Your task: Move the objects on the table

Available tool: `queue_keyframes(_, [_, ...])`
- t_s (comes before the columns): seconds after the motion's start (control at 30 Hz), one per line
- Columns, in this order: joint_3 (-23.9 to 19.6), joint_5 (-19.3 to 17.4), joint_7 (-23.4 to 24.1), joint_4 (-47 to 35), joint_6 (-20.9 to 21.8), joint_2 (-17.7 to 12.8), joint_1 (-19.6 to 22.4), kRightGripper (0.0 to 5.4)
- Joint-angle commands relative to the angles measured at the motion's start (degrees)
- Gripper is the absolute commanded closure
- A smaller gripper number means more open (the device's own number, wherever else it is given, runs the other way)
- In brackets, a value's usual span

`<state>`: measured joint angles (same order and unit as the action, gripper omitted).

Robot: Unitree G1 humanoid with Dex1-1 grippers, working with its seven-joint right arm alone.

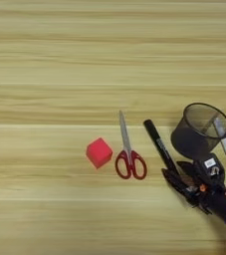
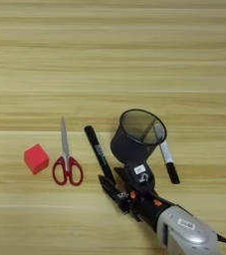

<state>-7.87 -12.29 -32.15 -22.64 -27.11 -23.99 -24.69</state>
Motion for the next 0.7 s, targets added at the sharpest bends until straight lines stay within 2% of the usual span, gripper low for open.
queue_keyframes(0.03, [0.55, 1.21, 0.95, 1.15, -0.91, -1.50, -0.45, 3.74])
queue_keyframes(0.27, [0.70, 1.29, 1.15, 1.16, -0.72, -1.68, -0.42, 4.60])
queue_keyframes(0.5, [0.17, 1.49, 1.42, 0.22, -0.54, -2.07, -0.53, 4.61])
queue_keyframes(0.7, [-0.68, 0.89, 1.52, -3.64, -1.24, -2.66, -1.07, 4.61])
